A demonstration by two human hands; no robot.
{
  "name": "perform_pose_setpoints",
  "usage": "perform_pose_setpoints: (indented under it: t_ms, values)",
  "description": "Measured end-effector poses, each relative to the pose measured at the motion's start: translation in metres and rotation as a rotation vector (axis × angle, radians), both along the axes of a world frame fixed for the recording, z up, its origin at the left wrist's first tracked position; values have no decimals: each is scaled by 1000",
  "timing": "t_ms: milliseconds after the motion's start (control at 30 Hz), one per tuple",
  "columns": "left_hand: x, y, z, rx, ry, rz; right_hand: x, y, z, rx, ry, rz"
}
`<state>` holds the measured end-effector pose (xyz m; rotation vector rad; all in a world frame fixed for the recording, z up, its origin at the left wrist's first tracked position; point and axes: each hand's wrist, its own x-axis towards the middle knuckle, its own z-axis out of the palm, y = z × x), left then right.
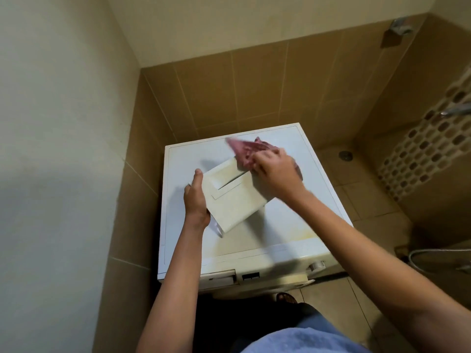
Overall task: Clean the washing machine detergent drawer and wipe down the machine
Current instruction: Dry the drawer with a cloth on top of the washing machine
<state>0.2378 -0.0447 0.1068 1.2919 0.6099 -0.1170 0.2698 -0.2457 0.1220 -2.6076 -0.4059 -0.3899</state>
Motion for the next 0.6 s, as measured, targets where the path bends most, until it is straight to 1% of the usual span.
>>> perform_pose_setpoints:
  t_ms: [67,200,300,333,400,433,500,567,600]
  values:
    - [2,-5,1,9,10,9,-17,21,-7,-76,-64,7]
    - [1,-8,2,18,-8,42,-33,58,5,-55,-80,42]
    - [-3,-6,3,-15,1,64,-32,62,8,40,-26,181]
    - [-4,-5,2,-4,11,45,-31,58,6,39,-17,241]
    - [-8,-4,2,22,9,2,-22,44,5,-46,-53,312]
    - [-10,-3,3,17,-3,1,-14,36,5,-100,-90,307]
    - [-12,-3,4,16,-26,11,-2,20,3,-192,-148,223]
    - [-14,-5,2,51,-34,2,2,15,0,-215,-163,110]
    - [-15,-6,0,58,-34,4,0,17,-1,-195,-146,58]
